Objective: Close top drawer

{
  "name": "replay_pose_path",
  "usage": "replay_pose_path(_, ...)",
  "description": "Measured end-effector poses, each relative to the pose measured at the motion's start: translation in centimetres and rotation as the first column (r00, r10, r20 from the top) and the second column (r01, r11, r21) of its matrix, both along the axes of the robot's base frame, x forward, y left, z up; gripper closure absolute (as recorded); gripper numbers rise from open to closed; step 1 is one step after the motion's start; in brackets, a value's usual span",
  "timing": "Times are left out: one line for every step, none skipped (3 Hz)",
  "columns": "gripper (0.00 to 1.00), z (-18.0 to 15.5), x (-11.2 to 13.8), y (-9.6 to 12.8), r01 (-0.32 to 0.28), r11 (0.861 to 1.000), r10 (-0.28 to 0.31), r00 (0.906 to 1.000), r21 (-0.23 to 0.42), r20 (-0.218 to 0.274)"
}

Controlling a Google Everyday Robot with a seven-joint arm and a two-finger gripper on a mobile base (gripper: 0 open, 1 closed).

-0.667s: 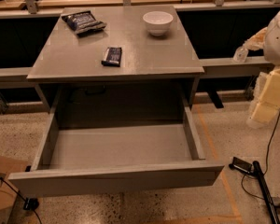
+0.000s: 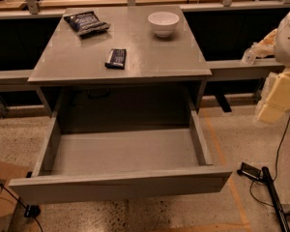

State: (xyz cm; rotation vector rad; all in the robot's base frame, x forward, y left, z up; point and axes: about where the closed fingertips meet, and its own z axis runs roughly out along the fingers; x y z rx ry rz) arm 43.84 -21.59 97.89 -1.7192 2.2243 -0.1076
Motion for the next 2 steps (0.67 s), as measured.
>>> replay_pose_path(0.39,-1.7,-0.5,0.1,-0.008,1.0,0.008,0.9993,-0.014,-0.038)
replay_pose_path(0.62,-5.1,-2.4,0.5,-0.008,1.0,0.009,0.9947,0.005,-0.103)
